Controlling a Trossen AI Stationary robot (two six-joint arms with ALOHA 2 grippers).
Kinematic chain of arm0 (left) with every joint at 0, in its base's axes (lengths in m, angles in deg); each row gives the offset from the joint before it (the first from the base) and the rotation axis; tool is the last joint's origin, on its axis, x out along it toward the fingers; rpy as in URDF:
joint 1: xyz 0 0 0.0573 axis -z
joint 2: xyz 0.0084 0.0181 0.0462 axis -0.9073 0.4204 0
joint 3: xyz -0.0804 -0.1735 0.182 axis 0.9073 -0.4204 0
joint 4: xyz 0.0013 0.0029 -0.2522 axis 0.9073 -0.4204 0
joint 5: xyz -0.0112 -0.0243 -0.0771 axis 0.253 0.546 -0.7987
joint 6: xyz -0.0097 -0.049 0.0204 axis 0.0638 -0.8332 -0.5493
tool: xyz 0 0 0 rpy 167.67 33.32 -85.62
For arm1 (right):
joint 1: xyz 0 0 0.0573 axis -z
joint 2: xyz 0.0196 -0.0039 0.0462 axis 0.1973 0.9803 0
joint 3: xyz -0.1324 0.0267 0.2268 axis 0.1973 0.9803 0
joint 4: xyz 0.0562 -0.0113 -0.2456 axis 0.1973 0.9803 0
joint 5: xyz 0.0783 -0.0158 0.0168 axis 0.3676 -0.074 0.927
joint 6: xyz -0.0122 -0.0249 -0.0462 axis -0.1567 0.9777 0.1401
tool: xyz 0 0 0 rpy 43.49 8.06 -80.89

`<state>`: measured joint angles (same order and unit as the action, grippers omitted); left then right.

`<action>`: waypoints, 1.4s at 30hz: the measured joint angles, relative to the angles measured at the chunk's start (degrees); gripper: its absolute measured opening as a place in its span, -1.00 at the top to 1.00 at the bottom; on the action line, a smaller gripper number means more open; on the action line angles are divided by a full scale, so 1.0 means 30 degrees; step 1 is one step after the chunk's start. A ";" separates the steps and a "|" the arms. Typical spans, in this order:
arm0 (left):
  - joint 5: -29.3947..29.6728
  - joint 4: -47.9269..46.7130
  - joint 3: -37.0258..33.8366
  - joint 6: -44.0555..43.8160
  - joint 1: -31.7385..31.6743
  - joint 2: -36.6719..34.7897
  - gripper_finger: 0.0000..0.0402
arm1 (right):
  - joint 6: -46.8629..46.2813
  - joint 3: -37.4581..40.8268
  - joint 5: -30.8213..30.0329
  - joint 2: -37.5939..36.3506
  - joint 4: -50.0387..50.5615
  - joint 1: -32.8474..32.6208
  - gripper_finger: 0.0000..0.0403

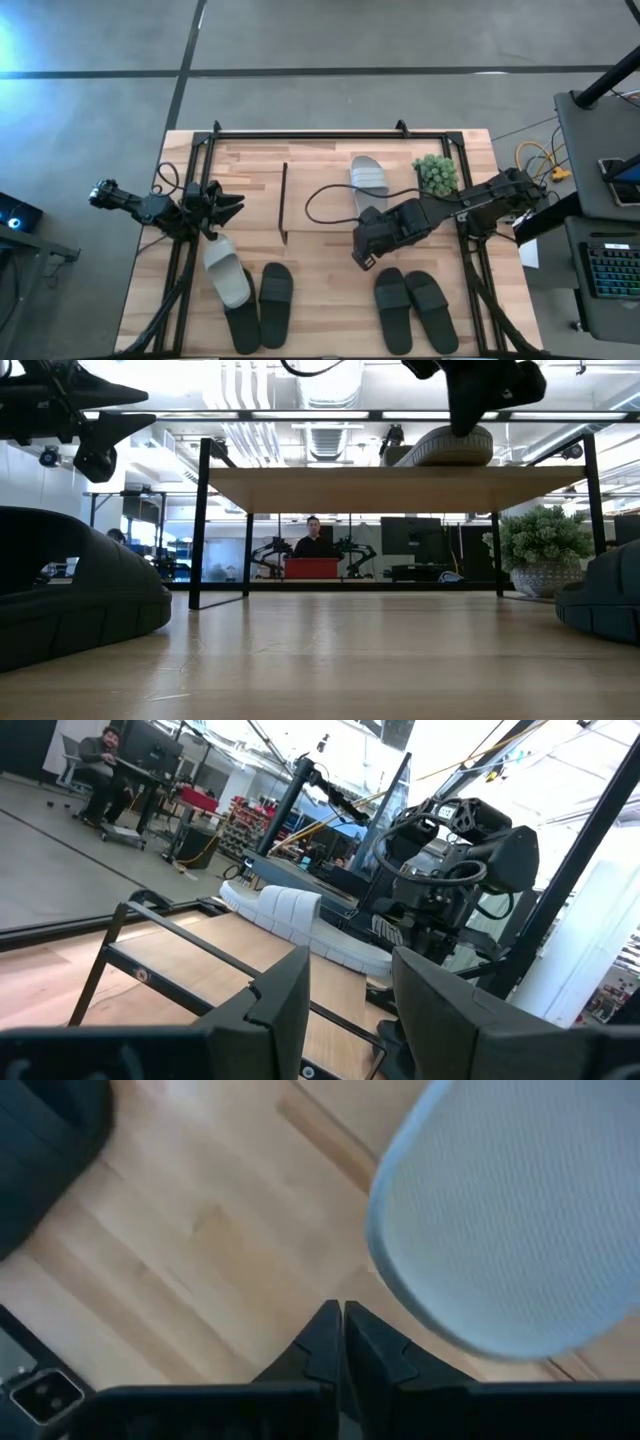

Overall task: Pick and place slides into the shelf
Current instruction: Put the right gray slide on the shelf, then put the gray slide on the shelf

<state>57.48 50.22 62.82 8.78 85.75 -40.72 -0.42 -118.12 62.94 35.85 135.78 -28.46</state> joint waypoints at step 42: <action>0.1529 0.3131 0.0015 -0.2758 -0.0004 -0.0017 0.36 | -0.2017 -0.0064 -0.3236 -0.1737 0.4414 -0.0610 0.96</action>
<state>62.06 59.61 62.86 0.50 85.74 -40.77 -6.47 -118.31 53.24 30.64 149.02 -30.29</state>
